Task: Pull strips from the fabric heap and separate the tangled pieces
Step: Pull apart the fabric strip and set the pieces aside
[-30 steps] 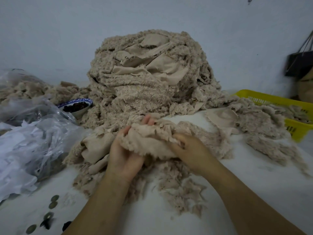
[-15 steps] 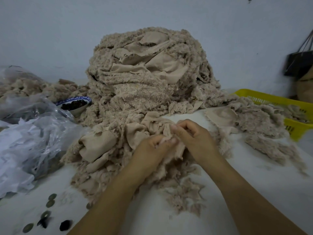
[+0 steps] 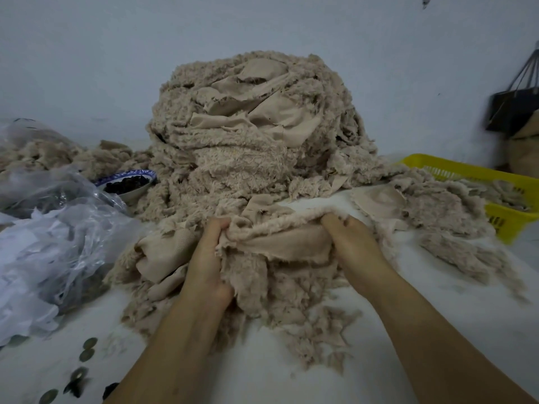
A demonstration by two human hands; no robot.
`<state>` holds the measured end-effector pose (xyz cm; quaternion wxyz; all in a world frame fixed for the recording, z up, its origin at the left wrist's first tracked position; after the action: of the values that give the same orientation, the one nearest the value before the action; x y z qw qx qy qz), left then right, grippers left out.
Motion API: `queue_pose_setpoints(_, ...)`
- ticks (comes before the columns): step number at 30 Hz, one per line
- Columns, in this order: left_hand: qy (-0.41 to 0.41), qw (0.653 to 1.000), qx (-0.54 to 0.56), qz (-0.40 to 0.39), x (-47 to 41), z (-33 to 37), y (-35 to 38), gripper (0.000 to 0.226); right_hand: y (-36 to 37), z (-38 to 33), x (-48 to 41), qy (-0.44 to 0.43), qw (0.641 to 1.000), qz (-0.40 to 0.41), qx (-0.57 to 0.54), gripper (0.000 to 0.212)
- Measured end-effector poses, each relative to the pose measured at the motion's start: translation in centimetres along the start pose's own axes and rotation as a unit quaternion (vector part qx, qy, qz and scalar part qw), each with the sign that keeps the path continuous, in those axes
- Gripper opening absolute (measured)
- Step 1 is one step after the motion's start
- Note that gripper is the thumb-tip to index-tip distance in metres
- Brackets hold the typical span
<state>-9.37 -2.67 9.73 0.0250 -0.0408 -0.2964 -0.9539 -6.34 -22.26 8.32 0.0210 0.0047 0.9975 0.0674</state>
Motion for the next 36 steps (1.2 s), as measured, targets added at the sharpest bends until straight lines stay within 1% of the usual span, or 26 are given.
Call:
queue_pose_setpoints(1, 0.001, 1.0, -0.014, 0.001, 0.0, -0.3, 0.1, 0.009, 0.2, 0.3, 0.0, 0.036, 0.997, -0.009, -0.07, 0.032)
queue_pose_setpoints(2, 0.006, 0.999, -0.04, 0.006, 0.1, -0.6, 0.2, 0.011, 0.6, 0.4, 0.1, 0.058, 0.991, -0.012, -0.12, 0.033)
queue_pose_setpoints(3, 0.021, 0.995, -0.092, 0.024, 0.1, -0.9, 0.3, 0.019, 0.9, 0.4, 0.3, 0.068, 0.987, -0.016, -0.145, 0.037)
queue_pose_setpoints(4, 0.048, 0.982, -0.177, 0.044, 0.0, -1.1, 0.2, 0.03, 1.1, 0.4, 0.4, 0.071, 0.986, -0.023, -0.149, 0.043)
queue_pose_setpoints(5, 0.081, 0.956, -0.278, 0.056, 0.1, -1.3, 0.2, 0.041, 1.3, 0.5, 0.4, 0.061, 0.988, -0.034, -0.136, 0.045)
queue_pose_setpoints(6, 0.119, 0.924, -0.359, 0.048, 0.2, -1.4, 0.3, 0.049, 1.5, 0.4, 0.5, 0.046, 0.99, -0.043, -0.123, 0.046)
queue_pose_setpoints(7, 0.147, 0.896, -0.419, 0.02, 0.4, -1.7, 0.6, 0.05, 1.6, 0.5, 0.6, 0.028, 0.992, -0.051, -0.114, 0.047)
queue_pose_setpoints(9, 0.157, 0.849, -0.504, -0.04, 0.6, -2.5, 1.0, 0.042, 1.6, 0.5, 0.7, 0.016, 0.991, -0.053, -0.121, 0.051)
queue_pose_setpoints(10, 0.163, 0.83, -0.531, -0.042, 0.6, -2.8, 1.1, 0.034, 1.6, 0.4, 0.8, 0.013, 0.991, -0.054, -0.123, 0.053)
queue_pose_setpoints(11, 0.17, 0.826, -0.537, -0.027, 0.5, -2.9, 1.2, 0.026, 1.6, 0.4, 0.8, 0.008, 0.991, -0.058, -0.12, 0.055)
queue_pose_setpoints(12, 0.173, 0.84, -0.514, -0.003, 0.6, -2.8, 1.3, 0.025, 1.7, 0.3, 0.9, 0.002, 0.992, -0.058, -0.116, 0.058)
queue_pose_setpoints(13, 0.158, 0.869, -0.468, 0.027, 0.6, -2.6, 1.2, 0.03, 1.8, 0.4, 0.9, -0.004, 0.992, -0.054, -0.11, 0.063)
queue_pose_setpoints(14, 0.129, 0.904, -0.406, 0.046, 0.6, -2.4, 1.0, 0.035, 1.9, 0.4, 0.9, -0.005, 0.993, -0.05, -0.106, 0.067)
queue_pose_setpoints(16, 0.057, 0.951, -0.3, 0.043, 0.9, -2.1, 1.0, 0.031, 2.1, 0.5, 1.0, -0.005, 0.993, -0.054, -0.101, 0.063)
queue_pose_setpoints(17, 0.034, 0.965, -0.258, 0.034, 1.2, -2.0, 1.2, 0.027, 2.3, 0.5, 1.0, -0.006, 0.993, -0.064, -0.1, 0.058)
queue_pose_setpoints(19, 0.005, 0.98, -0.199, 0.027, 1.5, -2.0, 1.7, 0.027, 2.5, 0.4, 1.1, -0.009, 0.992, -0.082, -0.099, 0.052)
queue_pose_setpoints(21, -0.009, 0.983, -0.182, 0.016, 1.7, -1.9, 2.1, 0.03, 2.3, 0.4, 1.3, -0.006, 0.99, -0.094, -0.104, 0.053)
queue_pose_setpoints(24, -0.001, 0.973, -0.231, 0.016, 1.9, -1.8, 2.3, 0.033, 2.1, 0.3, 1.6, -0.004, 0.988, -0.137, -0.071, 0.054)
queue_pose_setpoints(26, 0.018, 0.959, -0.281, 0.014, 2.0, -1.9, 2.3, 0.034, 2.3, 0.5, 1.8, -0.006, 0.988, -0.15, -0.032, 0.037)
queue_pose_setpoints(27, 0.03, 0.952, -0.304, 0.008, 2.1, -1.9, 2.3, 0.034, 2.4, 0.5, 1.7, -0.009, 0.99, -0.138, -0.015, 0.03)
queue_pose_setpoints(28, 0.043, 0.945, -0.325, -0.003, 2.2, -1.9, 2.3, 0.031, 2.4, 0.5, 1.7, -0.009, 0.993, -0.119, -0.001, 0.029)
queue_pose_setpoints(30, 0.062, 0.93, -0.361, -0.04, 2.5, -1.9, 2.3, 0.028, 2.3, 0.6, 1.3, 0.002, 0.996, -0.086, -0.018, 0.04)
queue_pose_setpoints(32, 0.075, 0.918, -0.385, -0.06, 2.4, -2.1, 2.2, 0.041, 2.1, 0.3, 1.2, 0.012, 0.996, -0.057, -0.064, 0.039)
queue_pose_setpoints(33, 0.078, 0.918, -0.386, -0.057, 2.2, -2.2, 2.2, 0.042, 1.9, 0.4, 1.1, 0.016, 0.995, -0.05, -0.08, 0.038)
queue_pose_setpoints(34, 0.073, 0.923, -0.373, -0.05, 2.2, -2.1, 2.2, 0.037, 1.8, 0.4, 1.0, 0.021, 0.994, -0.049, -0.095, 0.039)
queue_pose_setpoints(36, 0.045, 0.947, -0.317, -0.037, 2.1, -2.0, 2.2, 0.024, 1.8, 0.4, 0.8, 0.035, 0.992, -0.055, -0.108, 0.04)
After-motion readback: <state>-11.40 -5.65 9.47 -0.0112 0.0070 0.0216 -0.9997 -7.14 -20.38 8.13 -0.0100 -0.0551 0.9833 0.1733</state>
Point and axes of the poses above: each hand's wrist, its own x-axis away from the middle knuckle, its own y-axis out of the palm, z = x × y, the point moved 1 cm from there along -x, towards the middle knuckle, and after that the axes turned 11 degrees about -x, right-handed, at the moved point
